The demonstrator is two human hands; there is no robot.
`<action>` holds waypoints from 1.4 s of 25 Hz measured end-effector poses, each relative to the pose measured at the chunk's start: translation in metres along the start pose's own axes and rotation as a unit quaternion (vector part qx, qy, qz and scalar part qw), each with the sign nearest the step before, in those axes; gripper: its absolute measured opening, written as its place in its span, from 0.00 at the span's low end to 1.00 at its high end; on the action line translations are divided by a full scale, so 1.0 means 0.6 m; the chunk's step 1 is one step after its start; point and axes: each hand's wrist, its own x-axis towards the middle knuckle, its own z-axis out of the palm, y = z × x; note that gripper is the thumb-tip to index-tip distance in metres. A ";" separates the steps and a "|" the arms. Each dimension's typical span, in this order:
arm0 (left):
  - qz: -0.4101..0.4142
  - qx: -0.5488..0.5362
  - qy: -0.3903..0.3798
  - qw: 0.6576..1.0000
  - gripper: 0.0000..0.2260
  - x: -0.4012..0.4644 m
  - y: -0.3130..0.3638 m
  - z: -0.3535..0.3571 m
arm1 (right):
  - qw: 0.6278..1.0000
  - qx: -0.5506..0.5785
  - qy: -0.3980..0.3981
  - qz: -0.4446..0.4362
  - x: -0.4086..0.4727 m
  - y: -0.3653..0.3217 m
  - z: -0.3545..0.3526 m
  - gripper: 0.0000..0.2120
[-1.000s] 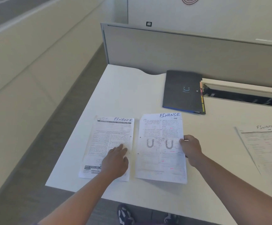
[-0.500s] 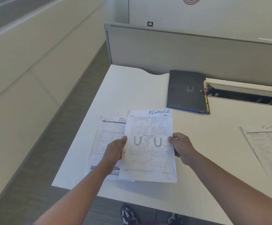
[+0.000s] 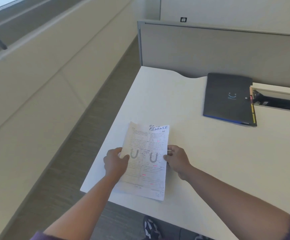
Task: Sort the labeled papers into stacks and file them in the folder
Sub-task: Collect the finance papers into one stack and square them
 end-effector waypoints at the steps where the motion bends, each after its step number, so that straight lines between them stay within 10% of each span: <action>1: -0.004 0.032 -0.001 0.999 0.15 0.003 -0.004 0.003 | 0.999 -0.024 0.023 -0.011 0.001 0.001 0.005 0.14; 10: -0.064 -0.072 -0.089 0.991 0.28 0.006 -0.004 0.018 | 0.999 -0.019 0.042 0.026 -0.011 0.005 -0.005 0.37; 16: -0.064 -0.134 -0.156 0.977 0.08 -0.027 0.027 0.071 | 0.994 0.018 0.072 0.086 -0.032 0.034 -0.090 0.08; 35: -0.030 -0.168 -0.270 0.948 0.06 -0.299 0.345 0.523 | 0.975 0.149 0.153 0.063 -0.146 0.262 -0.677 0.04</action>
